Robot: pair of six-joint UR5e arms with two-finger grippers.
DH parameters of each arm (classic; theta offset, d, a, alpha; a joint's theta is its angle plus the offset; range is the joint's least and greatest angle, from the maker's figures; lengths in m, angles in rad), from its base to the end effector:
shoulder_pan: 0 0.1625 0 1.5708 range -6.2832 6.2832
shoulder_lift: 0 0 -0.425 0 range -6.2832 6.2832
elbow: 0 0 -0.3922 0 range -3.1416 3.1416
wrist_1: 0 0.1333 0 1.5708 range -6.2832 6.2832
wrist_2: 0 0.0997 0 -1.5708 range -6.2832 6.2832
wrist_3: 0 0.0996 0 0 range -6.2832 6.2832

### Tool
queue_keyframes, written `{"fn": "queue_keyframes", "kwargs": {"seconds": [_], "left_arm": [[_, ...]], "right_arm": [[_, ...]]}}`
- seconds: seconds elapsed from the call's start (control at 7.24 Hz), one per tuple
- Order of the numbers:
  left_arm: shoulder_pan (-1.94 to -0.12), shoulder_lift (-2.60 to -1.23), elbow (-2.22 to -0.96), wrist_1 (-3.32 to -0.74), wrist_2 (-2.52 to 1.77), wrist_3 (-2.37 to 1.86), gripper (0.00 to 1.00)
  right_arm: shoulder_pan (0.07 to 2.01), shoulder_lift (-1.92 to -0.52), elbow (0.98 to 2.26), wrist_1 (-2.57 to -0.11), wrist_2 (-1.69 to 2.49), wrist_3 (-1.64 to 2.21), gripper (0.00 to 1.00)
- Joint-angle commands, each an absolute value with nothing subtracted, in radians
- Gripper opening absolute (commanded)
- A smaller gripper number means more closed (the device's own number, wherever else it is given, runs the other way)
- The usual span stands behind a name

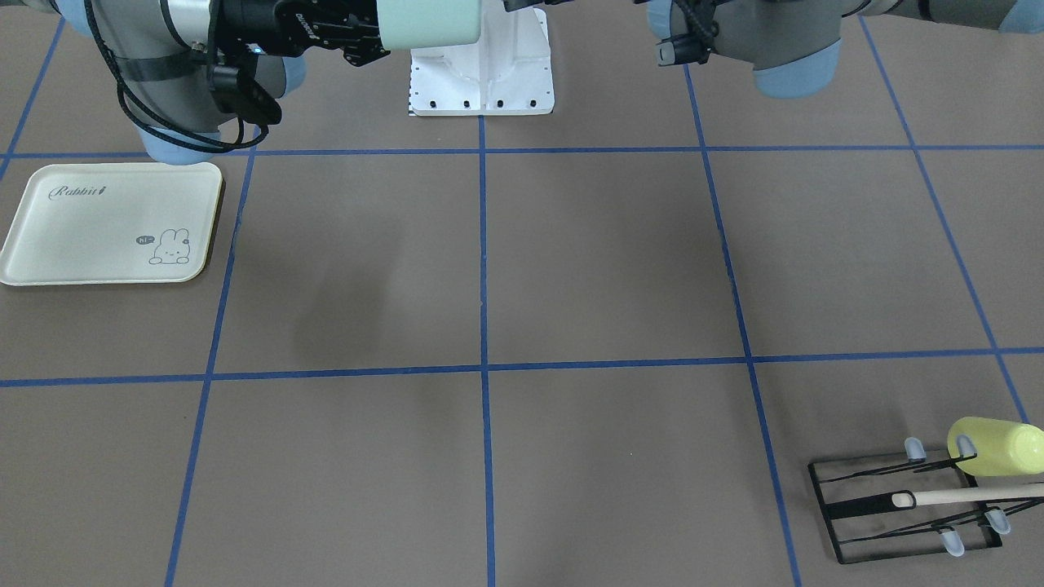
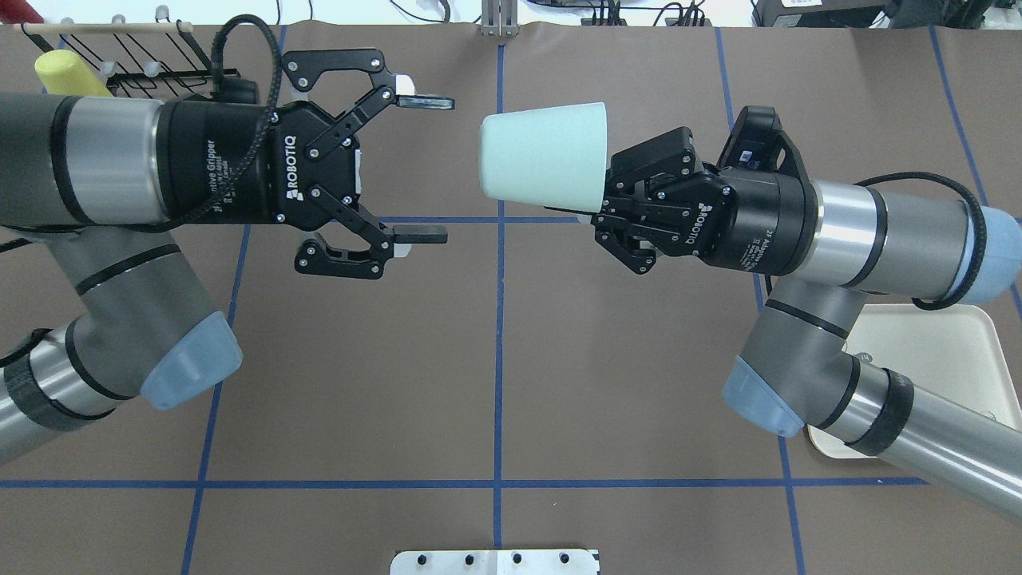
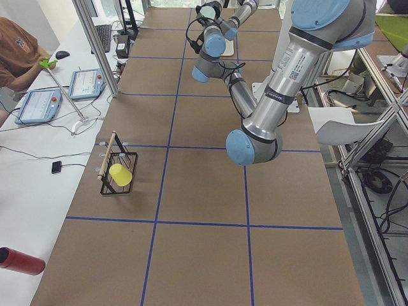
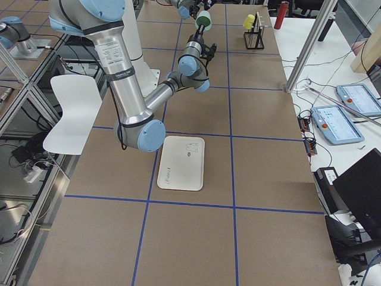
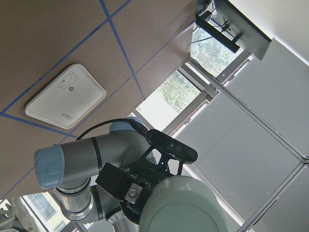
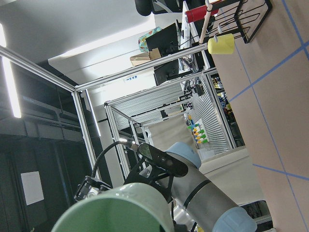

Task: Left arm grabs green cup and hands to right arm on tray

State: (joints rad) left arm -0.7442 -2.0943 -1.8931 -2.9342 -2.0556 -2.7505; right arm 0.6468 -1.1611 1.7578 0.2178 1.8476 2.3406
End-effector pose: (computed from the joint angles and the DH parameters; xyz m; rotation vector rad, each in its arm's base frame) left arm 0.2971 -0.3917 0.1044 -0.7318 2.0587 -0.5883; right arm -0.3247 -0.3781 0.1938 -0.2767 -2.3590 0.3620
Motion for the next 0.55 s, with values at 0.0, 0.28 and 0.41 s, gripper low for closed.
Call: {"fn": "queue_keyframes", "kwargs": {"seconds": [0.0, 0.28, 0.41], "left_arm": [[-0.840, -2.060, -1.901, -2.907, -2.132, -2.700, 1.00], [-0.935, -2.059, -1.902, -2.718, -2.332, -2.482, 1.00], [-0.966, -2.056, -1.902, -2.630, -2.379, -2.388, 1.00]], "right_arm": [[0.650, -1.227, 1.772, 0.212, 1.859, 2.329, 0.00], [0.650, -1.316, 1.763, 0.196, 1.911, 2.197, 0.00], [0.679, -1.354, 1.747, 0.195, 1.949, 2.172, 0.00]]}}
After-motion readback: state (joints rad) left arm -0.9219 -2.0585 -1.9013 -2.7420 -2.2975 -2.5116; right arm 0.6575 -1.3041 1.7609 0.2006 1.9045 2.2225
